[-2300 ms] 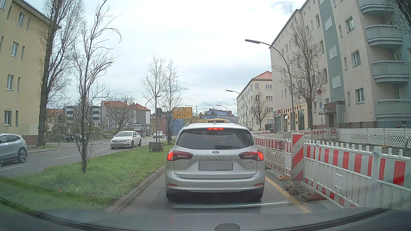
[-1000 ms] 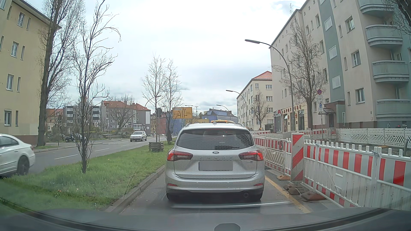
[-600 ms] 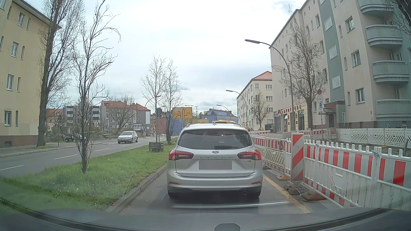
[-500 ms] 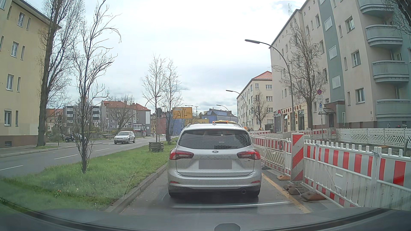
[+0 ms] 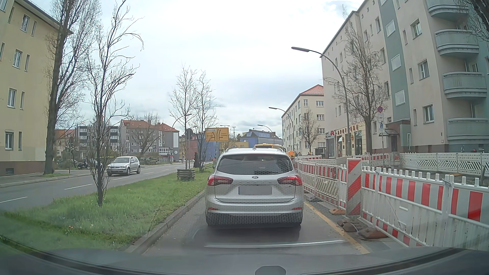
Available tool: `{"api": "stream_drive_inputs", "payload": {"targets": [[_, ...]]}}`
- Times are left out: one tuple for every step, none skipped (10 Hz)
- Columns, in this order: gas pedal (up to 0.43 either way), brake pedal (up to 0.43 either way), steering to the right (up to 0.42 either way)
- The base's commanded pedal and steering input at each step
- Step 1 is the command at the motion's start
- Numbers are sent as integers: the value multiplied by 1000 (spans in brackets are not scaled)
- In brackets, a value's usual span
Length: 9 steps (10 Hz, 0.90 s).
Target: Follow the waypoints while adhering to traffic rules and regulations
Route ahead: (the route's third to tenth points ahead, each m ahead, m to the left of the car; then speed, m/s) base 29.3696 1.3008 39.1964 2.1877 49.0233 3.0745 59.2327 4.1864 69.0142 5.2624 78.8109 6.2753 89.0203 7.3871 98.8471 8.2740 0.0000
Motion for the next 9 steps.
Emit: {"api": "stream_drive_inputs", "payload": {"targets": [[0,0,0],[0,0,0],[0,0,-1],[0,0,-4],[20,0,-11],[59,0,-14],[87,0,-13],[138,0,-14],[157,0,-14]]}}
